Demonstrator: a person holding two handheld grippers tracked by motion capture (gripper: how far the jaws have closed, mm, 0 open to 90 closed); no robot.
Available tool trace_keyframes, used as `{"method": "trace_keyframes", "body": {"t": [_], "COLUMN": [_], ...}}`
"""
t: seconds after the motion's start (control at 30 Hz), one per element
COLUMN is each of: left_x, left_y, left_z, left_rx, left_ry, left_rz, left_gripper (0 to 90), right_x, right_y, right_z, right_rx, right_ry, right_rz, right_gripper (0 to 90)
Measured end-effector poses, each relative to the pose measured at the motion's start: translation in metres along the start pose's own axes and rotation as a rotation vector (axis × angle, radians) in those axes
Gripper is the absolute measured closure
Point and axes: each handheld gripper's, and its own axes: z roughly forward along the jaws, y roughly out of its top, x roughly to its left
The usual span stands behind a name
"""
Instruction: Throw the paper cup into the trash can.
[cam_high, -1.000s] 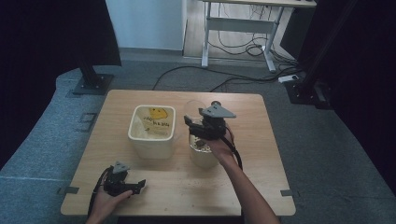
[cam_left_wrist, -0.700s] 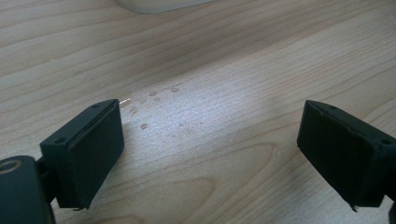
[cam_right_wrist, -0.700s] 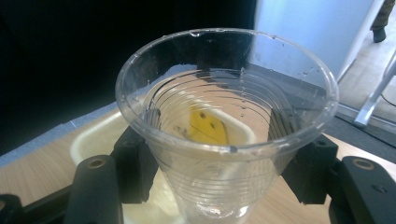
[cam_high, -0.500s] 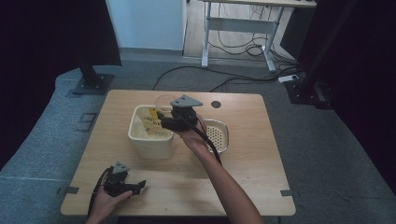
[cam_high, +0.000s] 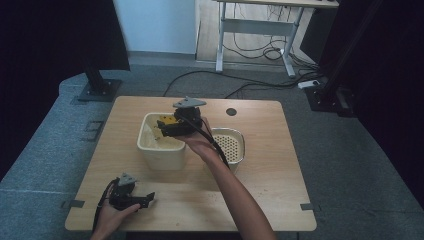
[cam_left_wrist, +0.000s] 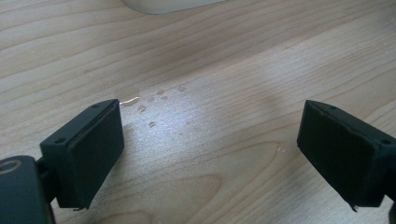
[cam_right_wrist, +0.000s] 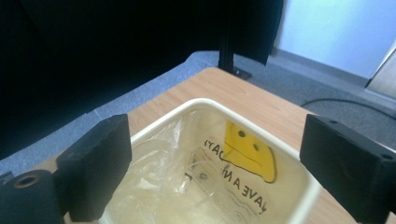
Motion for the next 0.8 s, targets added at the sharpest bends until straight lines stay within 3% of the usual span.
{"method": "trace_keyframes", "body": {"t": [0.27, 0.37, 0.53, 0.8], "left_x": [-0.001, -0.001, 0.0, 0.0], "left_y": [0.001, 0.003, 0.003, 0.004], "left_z": [0.001, 0.0, 0.0, -0.001], "left_rx": [-0.003, -0.011, -0.011, -0.02], "left_ry": [0.001, 0.002, 0.006, 0.006], "left_rz": [0.001, -0.005, -0.008, -0.014], "left_gripper": [7.2, 7.2, 7.2, 7.3], "right_x": [-0.016, -0.024, -0.04, -0.056], "right_y": [-0.022, -0.036, -0.064, -0.13], "right_z": [-0.06, -0.085, -0.125, -0.191], "right_rx": [-0.081, -0.096, -0.128, -0.164], "right_ry": [-0.001, -0.036, -0.074, -0.157], "right_rz": [0.0, -0.014, -0.013, 0.0], "right_gripper": [16.4, 17.5, 19.7, 22.1]}}
